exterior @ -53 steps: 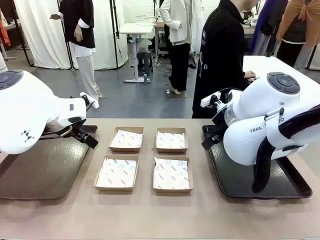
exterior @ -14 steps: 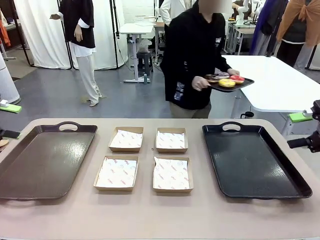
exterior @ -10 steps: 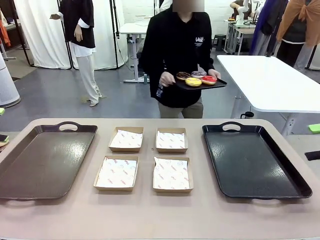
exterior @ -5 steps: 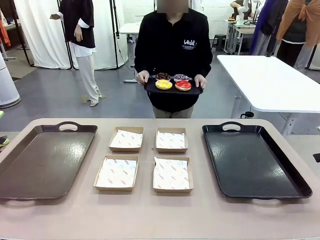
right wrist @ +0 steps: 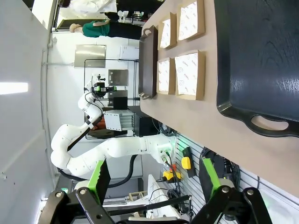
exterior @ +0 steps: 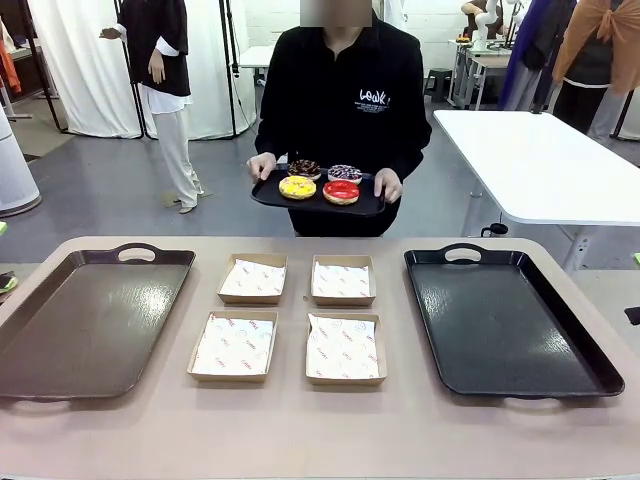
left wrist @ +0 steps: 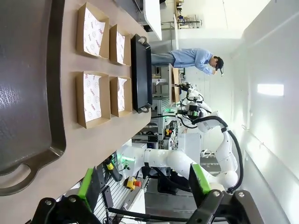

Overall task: Individually package the donuts and arrange them on the tray.
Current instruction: Pick up one Paper togo box.

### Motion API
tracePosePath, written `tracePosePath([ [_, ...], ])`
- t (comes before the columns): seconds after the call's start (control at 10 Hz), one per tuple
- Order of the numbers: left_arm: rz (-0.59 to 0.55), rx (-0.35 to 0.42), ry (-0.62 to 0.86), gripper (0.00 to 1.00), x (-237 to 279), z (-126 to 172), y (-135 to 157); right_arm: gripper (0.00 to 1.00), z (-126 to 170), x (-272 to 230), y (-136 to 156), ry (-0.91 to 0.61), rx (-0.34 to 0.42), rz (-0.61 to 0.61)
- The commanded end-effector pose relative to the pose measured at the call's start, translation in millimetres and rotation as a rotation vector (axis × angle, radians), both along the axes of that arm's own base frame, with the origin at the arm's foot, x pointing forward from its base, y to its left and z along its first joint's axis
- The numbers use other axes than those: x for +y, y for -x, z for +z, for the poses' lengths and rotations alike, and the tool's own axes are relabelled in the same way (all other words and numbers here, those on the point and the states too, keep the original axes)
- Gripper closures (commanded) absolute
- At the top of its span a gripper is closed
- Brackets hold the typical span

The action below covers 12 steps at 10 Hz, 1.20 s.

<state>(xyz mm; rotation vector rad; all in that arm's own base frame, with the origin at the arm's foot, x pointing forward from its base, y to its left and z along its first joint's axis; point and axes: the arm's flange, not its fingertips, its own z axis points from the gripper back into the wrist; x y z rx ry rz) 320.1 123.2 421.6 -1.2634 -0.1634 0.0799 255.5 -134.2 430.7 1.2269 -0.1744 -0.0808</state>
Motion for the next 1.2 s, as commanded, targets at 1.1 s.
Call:
tracePosePath([
  [1.1,0.002,-0.010,0.016,0.00,0.9,0.9,-0.2,0.00,-2.3,0.9,0.4,-0.011,0.001,-0.010],
])
